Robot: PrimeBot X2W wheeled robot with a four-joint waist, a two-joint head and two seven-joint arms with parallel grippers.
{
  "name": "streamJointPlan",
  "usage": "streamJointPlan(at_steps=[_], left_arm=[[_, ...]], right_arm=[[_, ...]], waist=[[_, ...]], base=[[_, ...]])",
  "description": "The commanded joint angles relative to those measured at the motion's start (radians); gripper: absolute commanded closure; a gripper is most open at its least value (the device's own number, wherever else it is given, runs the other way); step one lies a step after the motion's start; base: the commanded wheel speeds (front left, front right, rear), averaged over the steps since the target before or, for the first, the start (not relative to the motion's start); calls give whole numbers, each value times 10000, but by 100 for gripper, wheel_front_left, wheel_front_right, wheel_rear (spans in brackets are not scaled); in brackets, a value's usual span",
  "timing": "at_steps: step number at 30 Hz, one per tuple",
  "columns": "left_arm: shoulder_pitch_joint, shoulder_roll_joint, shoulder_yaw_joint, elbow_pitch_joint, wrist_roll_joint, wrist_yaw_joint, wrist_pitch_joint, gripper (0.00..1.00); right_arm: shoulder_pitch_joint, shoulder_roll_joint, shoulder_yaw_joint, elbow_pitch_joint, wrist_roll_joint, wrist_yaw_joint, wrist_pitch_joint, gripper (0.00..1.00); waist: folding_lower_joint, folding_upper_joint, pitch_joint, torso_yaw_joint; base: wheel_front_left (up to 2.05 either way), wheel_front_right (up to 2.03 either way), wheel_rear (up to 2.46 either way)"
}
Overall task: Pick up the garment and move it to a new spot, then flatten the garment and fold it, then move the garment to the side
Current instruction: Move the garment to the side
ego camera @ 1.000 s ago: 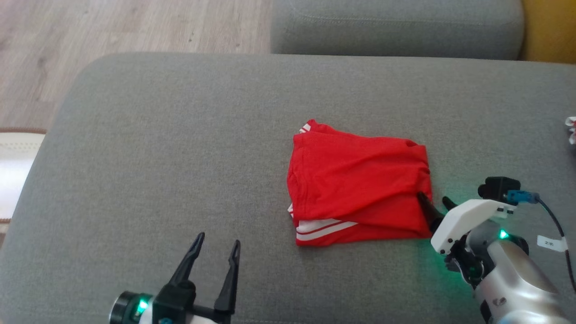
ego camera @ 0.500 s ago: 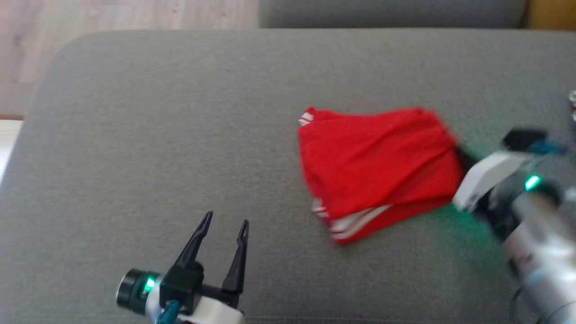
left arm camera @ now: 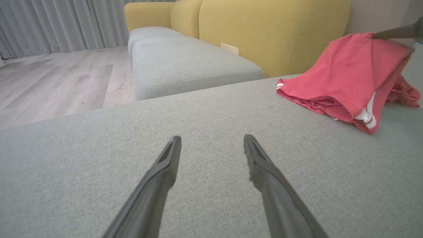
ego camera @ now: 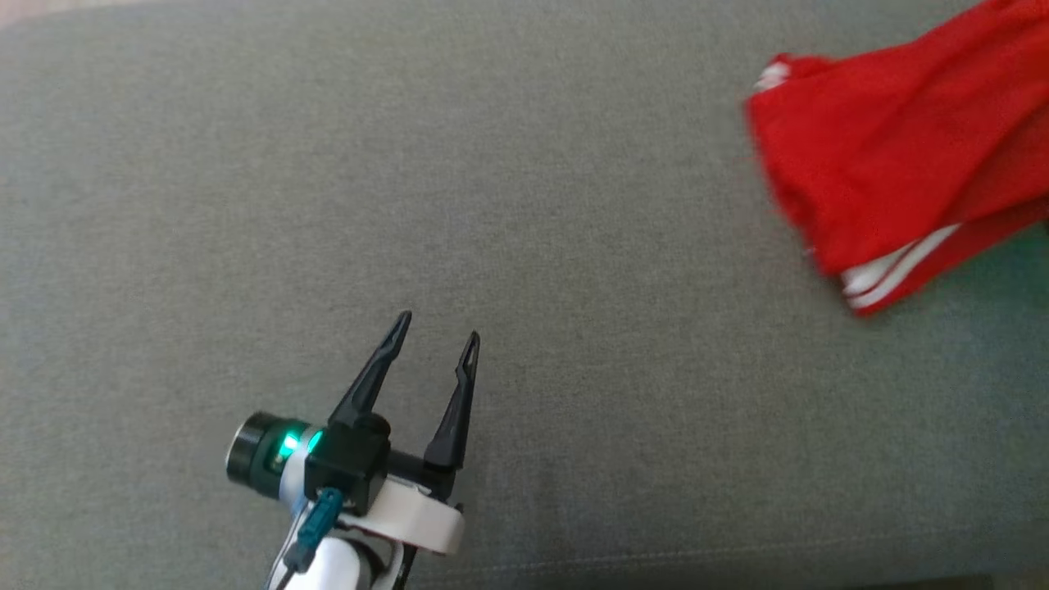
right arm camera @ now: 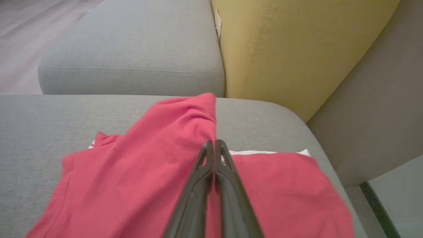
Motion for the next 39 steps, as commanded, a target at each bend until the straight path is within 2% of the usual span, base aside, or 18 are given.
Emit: streamJointPlan(at_steps=[1,8,11,12,13,14,18,21,23,24,26,30,34,39], left_arm=[[-378,21,256,-357,96,-55,-122,0],[-785,174,146,-502,121,-103,-122,0],[-919,235,106,-490,100,-132,-122,0],[-949,249,93,-479,90,-135,-122,0],[-974,260,82,-464,80,-135,-122,0],[-997,271,72,-441,67,-137,-122,0],[-992,264,21,-340,34,-100,-122,0],[-901,240,47,-288,-25,28,-122,0],[-757,222,168,-255,-115,178,-122,0],[-559,205,353,-218,-254,321,-122,0],[-303,173,589,-203,-428,486,-122,0],[302,93,1162,-140,-805,826,-122,0],[940,23,1682,-178,-1295,776,-122,0],[1545,-34,2277,-366,-1447,706,-122,0]], right_arm=[[-347,-504,-98,-421,-77,-9,69,100],[-572,-1912,-979,-914,-402,-9,634,100],[-534,-2303,-1354,-916,-541,-9,801,100],[-517,-2363,-1492,-896,-625,-9,835,93],[-512,-2414,-1643,-871,-789,-9,798,31],[-501,-2414,-1793,-849,-984,-9,718,0],[-325,-1962,-2141,-866,-1531,-9,418,0],[73,-1263,-2340,-1073,-2130,-9,11,0],[438,-678,-2419,-1325,-2496,-9,-352,0],[893,65,-2414,-1600,-2693,-9,-577,0],[1454,810,-2313,-1877,-2752,-9,-770,0],[2718,2036,-1915,-2404,-2632,-9,-1426,0],[3973,3032,-1601,-2655,-2590,-9,-2301,0],[5293,4391,-1648,-2794,-2866,-9,-3539,0]], waist=[[-2,0,202,-116],[-2,0,781,-92],[-2,0,935,-24],[-2,0,959,-8],[-2,0,972,6],[-2,0,961,18],[-2,0,728,49],[-2,0,286,91],[-2,0,-73,93],[-2,0,-470,77],[-2,0,-905,79],[-2,0,-1793,177],[-2,0,-2582,345],[-2,0,-3045,594]], base=[[0,0,0],[0,0,0],[0,0,0],[0,0,0],[0,0,0],[0,0,0],[0,0,0],[0,0,0],[0,0,0],[0,0,0],[0,0,0],[0,0,0],[0,0,0],[0,0,0]])
